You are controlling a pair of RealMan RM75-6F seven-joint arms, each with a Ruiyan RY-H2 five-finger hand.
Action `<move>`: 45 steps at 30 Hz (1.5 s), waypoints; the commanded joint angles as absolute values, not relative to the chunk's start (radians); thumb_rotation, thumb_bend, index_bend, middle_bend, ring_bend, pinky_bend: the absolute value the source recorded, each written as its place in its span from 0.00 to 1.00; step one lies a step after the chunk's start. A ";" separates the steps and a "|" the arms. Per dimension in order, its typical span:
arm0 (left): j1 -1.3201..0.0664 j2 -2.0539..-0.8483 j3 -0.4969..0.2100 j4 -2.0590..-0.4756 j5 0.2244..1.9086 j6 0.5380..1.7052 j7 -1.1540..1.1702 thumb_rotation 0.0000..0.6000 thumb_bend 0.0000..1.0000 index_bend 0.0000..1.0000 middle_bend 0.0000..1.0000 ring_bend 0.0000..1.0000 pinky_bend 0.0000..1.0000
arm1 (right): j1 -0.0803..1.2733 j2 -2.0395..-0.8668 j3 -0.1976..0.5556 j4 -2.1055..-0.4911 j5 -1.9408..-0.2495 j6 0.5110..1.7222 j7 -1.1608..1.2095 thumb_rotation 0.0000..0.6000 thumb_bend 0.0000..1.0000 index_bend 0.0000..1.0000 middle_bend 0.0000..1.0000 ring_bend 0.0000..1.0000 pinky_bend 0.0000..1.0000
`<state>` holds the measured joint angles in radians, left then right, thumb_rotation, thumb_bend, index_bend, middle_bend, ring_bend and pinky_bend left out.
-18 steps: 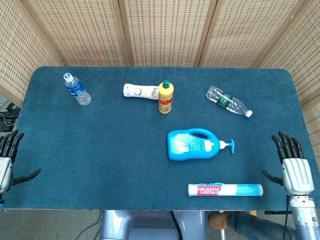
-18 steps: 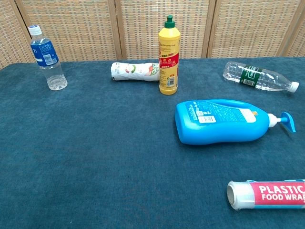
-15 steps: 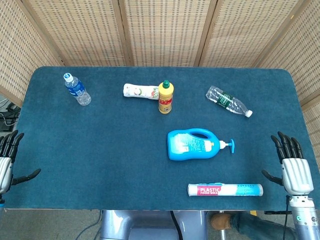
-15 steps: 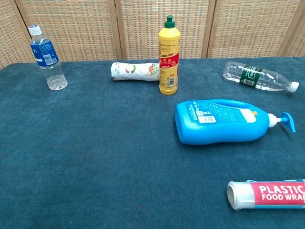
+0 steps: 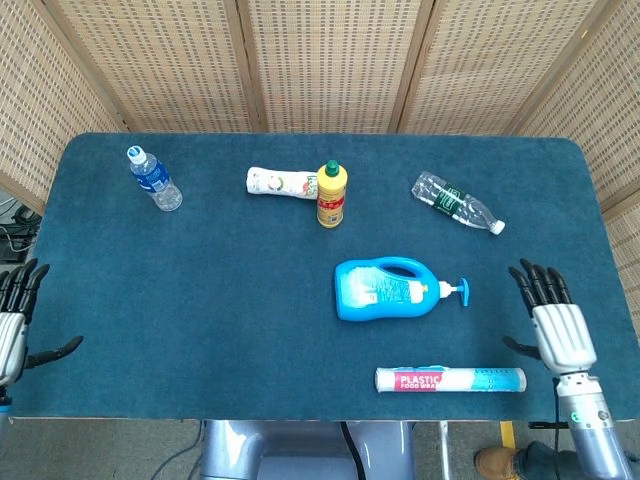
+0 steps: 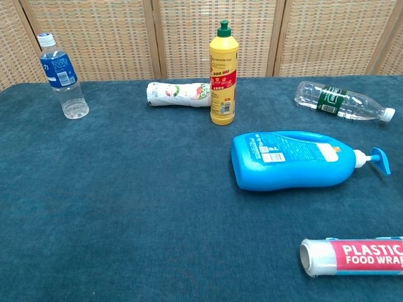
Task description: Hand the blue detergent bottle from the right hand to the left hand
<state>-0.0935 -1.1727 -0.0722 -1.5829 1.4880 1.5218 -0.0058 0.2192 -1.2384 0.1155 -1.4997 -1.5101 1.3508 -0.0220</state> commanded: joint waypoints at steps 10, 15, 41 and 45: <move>-0.119 -1.185 -0.087 -1.576 1.447 1.470 0.015 1.00 0.00 0.00 0.00 0.00 0.00 | 0.463 -1.335 0.196 -1.458 -1.342 1.008 -0.193 1.00 0.00 0.10 0.15 0.10 0.00; -0.123 -1.183 -0.089 -1.573 1.444 1.462 0.004 1.00 0.00 0.00 0.00 0.00 0.00 | 0.500 -1.373 0.207 -1.447 -1.259 0.947 -0.253 1.00 0.00 0.14 0.17 0.13 0.00; -0.135 -1.181 -0.088 -1.565 1.434 1.438 -0.009 1.00 0.00 0.00 0.00 0.00 0.00 | 0.619 -1.522 0.207 -1.271 -0.962 0.815 -0.439 1.00 0.28 0.29 0.32 0.29 0.15; -0.138 -1.182 -0.087 -1.564 1.434 1.435 -0.006 1.00 0.00 0.00 0.00 0.00 0.00 | 0.627 -1.530 0.208 -1.264 -0.961 0.810 -0.418 1.00 0.50 0.41 0.43 0.40 0.24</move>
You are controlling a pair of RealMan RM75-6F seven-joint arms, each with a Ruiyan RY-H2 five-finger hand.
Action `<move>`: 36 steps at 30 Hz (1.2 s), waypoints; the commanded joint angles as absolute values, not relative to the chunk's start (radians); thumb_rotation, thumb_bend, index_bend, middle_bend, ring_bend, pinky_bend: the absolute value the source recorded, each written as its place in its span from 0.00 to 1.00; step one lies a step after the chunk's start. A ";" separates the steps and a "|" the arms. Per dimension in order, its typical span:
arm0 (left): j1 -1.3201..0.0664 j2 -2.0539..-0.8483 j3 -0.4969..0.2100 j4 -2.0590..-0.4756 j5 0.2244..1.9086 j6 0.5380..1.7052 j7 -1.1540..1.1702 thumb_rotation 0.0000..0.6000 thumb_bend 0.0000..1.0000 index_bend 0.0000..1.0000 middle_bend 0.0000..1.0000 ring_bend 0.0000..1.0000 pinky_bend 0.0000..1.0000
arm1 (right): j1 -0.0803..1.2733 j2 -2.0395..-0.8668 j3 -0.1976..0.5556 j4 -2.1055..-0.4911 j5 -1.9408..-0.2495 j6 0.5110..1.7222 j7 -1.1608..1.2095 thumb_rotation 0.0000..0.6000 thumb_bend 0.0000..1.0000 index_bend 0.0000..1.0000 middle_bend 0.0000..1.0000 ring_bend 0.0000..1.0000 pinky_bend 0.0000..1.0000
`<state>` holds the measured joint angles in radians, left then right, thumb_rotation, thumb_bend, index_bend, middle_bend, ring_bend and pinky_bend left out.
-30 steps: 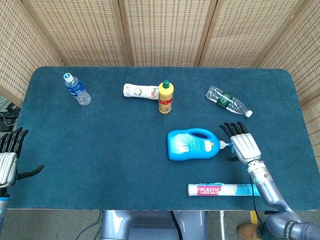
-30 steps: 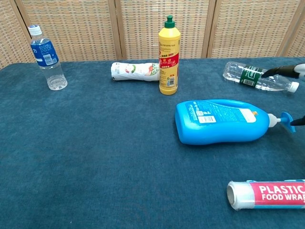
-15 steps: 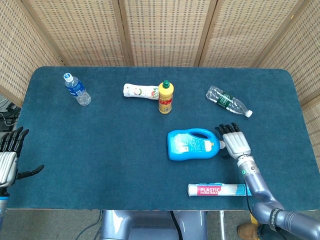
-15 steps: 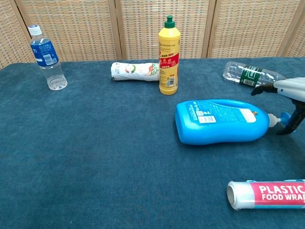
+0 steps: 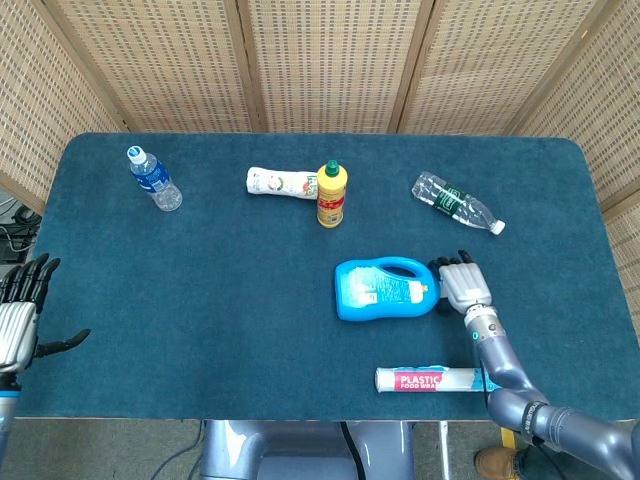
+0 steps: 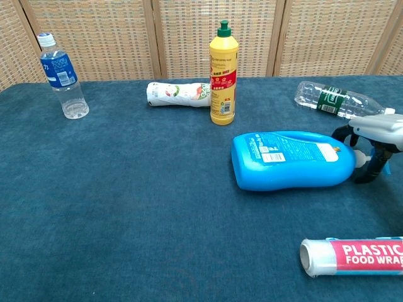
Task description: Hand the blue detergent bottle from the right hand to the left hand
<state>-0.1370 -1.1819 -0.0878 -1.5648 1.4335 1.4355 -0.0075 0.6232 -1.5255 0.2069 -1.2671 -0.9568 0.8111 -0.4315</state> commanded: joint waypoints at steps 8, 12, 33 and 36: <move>-0.137 -1.183 -0.087 -1.565 1.432 1.436 -0.006 1.00 0.00 0.00 0.00 0.00 0.00 | 0.636 -1.536 0.197 -1.247 -0.987 0.813 -0.387 1.00 0.76 0.61 0.62 0.63 0.53; -0.139 -1.183 -0.087 -1.565 1.430 1.432 -0.005 1.00 0.00 0.00 0.00 0.00 0.00 | 0.625 -1.513 0.194 -1.278 -1.035 0.849 -0.353 1.00 0.83 0.64 0.67 0.70 0.64; -0.144 -1.186 -0.085 -1.569 1.427 1.426 0.005 1.00 0.00 0.00 0.00 0.00 0.00 | 0.643 -1.296 0.221 -1.662 -1.047 0.927 -0.430 1.00 0.94 0.61 0.67 0.76 0.81; -0.146 -1.186 -0.086 -1.565 1.423 1.421 0.000 1.00 0.00 0.00 0.00 0.00 0.00 | 0.654 -1.283 0.226 -1.695 -1.011 0.933 -0.463 1.00 0.97 0.61 0.67 0.80 0.89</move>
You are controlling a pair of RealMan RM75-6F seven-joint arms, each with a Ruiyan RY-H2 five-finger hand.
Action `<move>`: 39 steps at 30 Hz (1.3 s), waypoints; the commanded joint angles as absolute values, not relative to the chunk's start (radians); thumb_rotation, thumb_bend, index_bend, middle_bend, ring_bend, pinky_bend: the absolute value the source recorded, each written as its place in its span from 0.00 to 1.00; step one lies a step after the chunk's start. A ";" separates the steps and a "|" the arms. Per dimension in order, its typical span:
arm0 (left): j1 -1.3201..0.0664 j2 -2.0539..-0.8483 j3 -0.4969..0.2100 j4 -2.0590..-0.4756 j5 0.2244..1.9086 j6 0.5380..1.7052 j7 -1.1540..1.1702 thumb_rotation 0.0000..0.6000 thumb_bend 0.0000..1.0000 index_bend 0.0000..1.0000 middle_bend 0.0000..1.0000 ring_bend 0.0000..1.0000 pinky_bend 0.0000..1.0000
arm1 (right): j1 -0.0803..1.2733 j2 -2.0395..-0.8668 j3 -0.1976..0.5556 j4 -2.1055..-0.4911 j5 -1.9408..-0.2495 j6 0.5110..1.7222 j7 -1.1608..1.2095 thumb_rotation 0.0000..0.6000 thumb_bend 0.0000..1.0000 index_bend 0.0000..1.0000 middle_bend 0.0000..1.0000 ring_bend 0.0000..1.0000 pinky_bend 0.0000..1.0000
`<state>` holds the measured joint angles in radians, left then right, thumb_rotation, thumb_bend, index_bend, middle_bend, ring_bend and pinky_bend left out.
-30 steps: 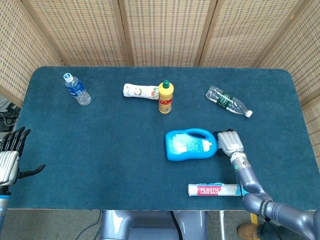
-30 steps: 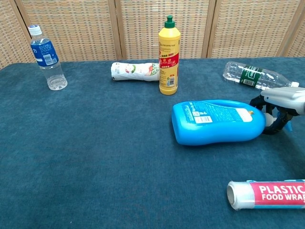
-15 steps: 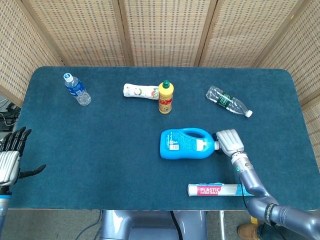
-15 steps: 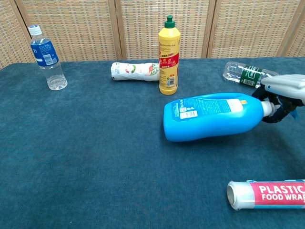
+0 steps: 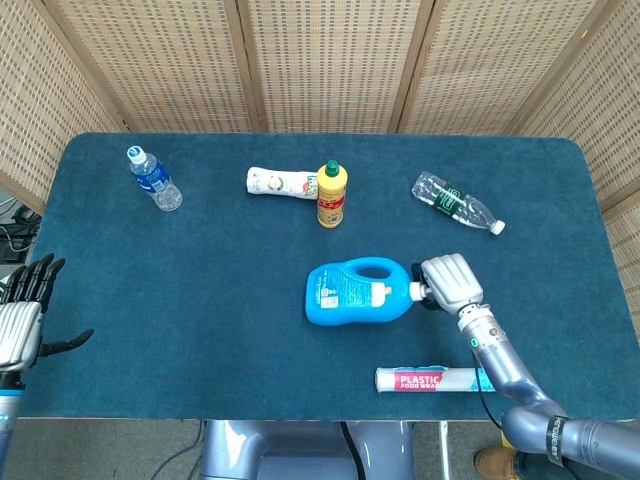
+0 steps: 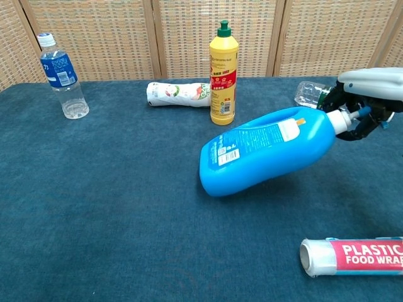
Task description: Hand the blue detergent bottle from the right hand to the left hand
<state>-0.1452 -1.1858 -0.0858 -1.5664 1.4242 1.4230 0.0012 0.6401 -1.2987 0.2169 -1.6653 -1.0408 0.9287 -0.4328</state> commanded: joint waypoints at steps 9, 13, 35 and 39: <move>-0.148 -1.182 -0.087 -1.562 1.422 1.418 -0.012 1.00 0.00 0.00 0.00 0.00 0.00 | 0.678 -1.283 0.216 -1.726 -0.953 0.986 -0.564 1.00 1.00 0.68 0.72 0.87 1.00; -0.151 -1.184 -0.086 -1.561 1.420 1.412 -0.009 1.00 0.00 0.00 0.00 0.00 0.00 | 0.684 -1.270 0.255 -1.755 -0.910 0.944 -0.462 1.00 1.00 0.68 0.72 0.87 1.00; -0.187 -1.180 -0.102 -1.556 1.401 1.358 -0.037 1.00 0.00 0.00 0.00 0.00 0.00 | 0.775 -1.172 0.383 -1.849 -0.740 0.829 -0.202 1.00 1.00 0.68 0.72 0.87 1.00; -0.215 -1.166 -0.114 -1.554 1.420 1.335 -0.075 1.00 0.00 0.00 0.00 0.00 0.00 | 0.805 -1.198 0.385 -1.870 -0.724 0.895 -0.246 1.00 1.00 0.68 0.72 0.87 1.00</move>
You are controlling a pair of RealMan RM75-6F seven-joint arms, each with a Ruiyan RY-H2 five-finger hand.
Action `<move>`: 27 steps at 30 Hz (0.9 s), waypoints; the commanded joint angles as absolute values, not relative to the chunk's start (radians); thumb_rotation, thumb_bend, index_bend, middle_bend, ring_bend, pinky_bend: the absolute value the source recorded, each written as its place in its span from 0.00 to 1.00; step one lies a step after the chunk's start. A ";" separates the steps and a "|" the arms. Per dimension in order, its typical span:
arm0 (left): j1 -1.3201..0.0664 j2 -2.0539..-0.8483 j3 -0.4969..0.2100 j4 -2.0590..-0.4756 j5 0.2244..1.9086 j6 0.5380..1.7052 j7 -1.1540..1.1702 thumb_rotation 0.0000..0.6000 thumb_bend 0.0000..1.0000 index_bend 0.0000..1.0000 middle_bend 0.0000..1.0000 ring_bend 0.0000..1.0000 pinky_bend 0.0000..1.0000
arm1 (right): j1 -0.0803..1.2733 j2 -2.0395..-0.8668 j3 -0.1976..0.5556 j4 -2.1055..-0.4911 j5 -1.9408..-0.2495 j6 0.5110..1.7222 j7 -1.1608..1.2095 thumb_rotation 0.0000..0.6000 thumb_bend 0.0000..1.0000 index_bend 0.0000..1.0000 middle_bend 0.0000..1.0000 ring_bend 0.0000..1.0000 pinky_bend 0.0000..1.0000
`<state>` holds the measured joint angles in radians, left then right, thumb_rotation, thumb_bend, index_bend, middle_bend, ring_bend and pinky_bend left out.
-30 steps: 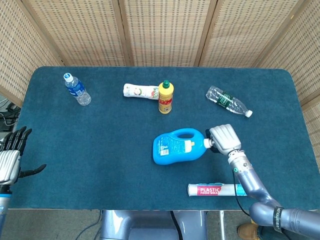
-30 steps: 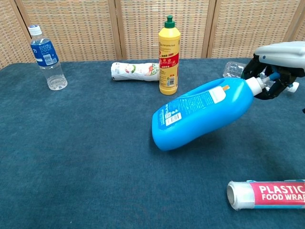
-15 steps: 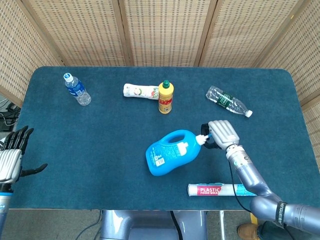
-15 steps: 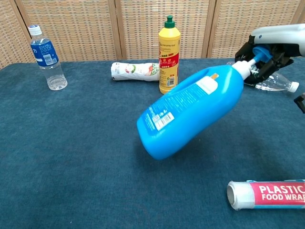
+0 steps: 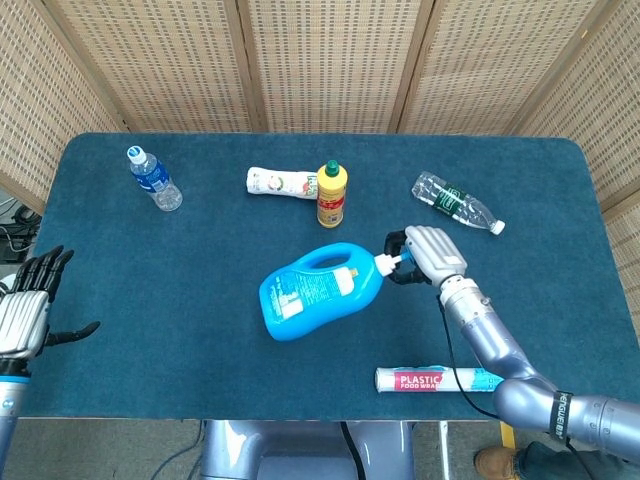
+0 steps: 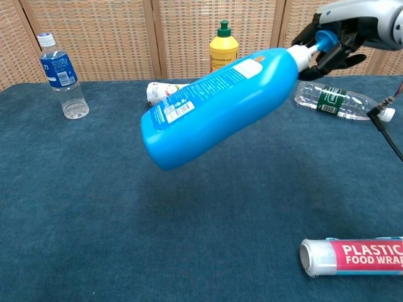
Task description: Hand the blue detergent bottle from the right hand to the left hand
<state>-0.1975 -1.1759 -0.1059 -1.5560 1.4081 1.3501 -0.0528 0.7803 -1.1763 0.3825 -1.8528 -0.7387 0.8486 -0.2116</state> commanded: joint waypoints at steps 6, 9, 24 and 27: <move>-0.294 -1.103 -0.145 -1.568 1.471 1.264 -0.171 1.00 0.00 0.00 0.00 0.00 0.00 | 0.863 -1.249 0.378 -1.890 -0.687 0.977 -0.338 1.00 1.00 0.68 0.72 0.87 1.00; -0.339 -1.073 -0.159 -1.574 1.499 1.221 -0.236 1.00 0.00 0.00 0.00 0.00 0.00 | 0.889 -1.271 0.384 -1.895 -0.669 1.005 -0.365 1.00 1.00 0.68 0.72 0.87 1.00; -0.652 -1.100 -0.156 -1.395 1.690 0.984 -0.876 1.00 0.12 0.15 0.07 0.09 0.12 | 1.015 -1.423 0.383 -1.816 -0.723 1.081 -0.474 1.00 1.00 0.68 0.72 0.87 1.00; -0.714 -1.119 -0.154 -1.361 1.704 0.936 -0.959 1.00 0.19 0.19 0.12 0.14 0.12 | 1.035 -1.447 0.386 -1.793 -0.735 1.081 -0.482 1.00 1.00 0.68 0.72 0.87 1.00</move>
<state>-0.6286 -1.0943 -0.1623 -1.4178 1.6671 1.0080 -0.8614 1.0254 -1.4359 0.3836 -1.8025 -0.7312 1.0803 -0.4775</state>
